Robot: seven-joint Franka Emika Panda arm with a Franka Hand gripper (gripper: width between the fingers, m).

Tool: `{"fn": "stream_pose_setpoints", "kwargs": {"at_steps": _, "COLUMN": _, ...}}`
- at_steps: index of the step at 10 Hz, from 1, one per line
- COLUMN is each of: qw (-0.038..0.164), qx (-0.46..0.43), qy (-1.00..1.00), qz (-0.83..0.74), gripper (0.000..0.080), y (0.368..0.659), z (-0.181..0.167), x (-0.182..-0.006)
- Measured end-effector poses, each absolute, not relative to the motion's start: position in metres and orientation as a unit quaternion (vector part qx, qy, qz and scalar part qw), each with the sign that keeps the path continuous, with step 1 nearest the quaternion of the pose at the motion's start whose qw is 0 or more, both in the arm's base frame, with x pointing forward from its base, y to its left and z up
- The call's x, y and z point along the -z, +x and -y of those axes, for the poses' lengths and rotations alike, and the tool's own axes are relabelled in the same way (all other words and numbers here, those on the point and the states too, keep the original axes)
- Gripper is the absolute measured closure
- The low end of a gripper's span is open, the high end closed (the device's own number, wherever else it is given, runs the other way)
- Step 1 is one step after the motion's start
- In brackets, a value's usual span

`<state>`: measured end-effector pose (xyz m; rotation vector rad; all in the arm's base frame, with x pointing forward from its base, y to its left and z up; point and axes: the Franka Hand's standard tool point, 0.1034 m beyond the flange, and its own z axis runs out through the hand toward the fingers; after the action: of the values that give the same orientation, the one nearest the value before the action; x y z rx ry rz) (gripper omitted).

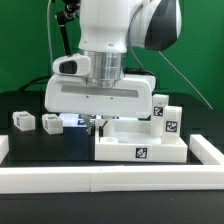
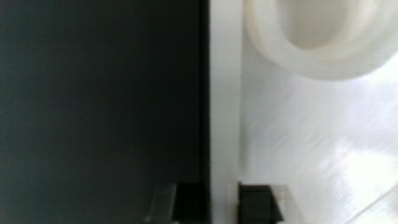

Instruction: Assemble square table

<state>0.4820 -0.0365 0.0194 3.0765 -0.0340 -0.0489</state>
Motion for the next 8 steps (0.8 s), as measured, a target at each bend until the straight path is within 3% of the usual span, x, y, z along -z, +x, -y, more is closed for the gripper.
{"fn": "stream_pose_setpoints", "kwargs": {"at_steps": 8, "qw": 0.057, "qx": 0.037, "qy": 0.96, "qz": -0.273, "gripper": 0.0732, "y": 0.4899, "z": 0.0389, "x": -0.0224}}
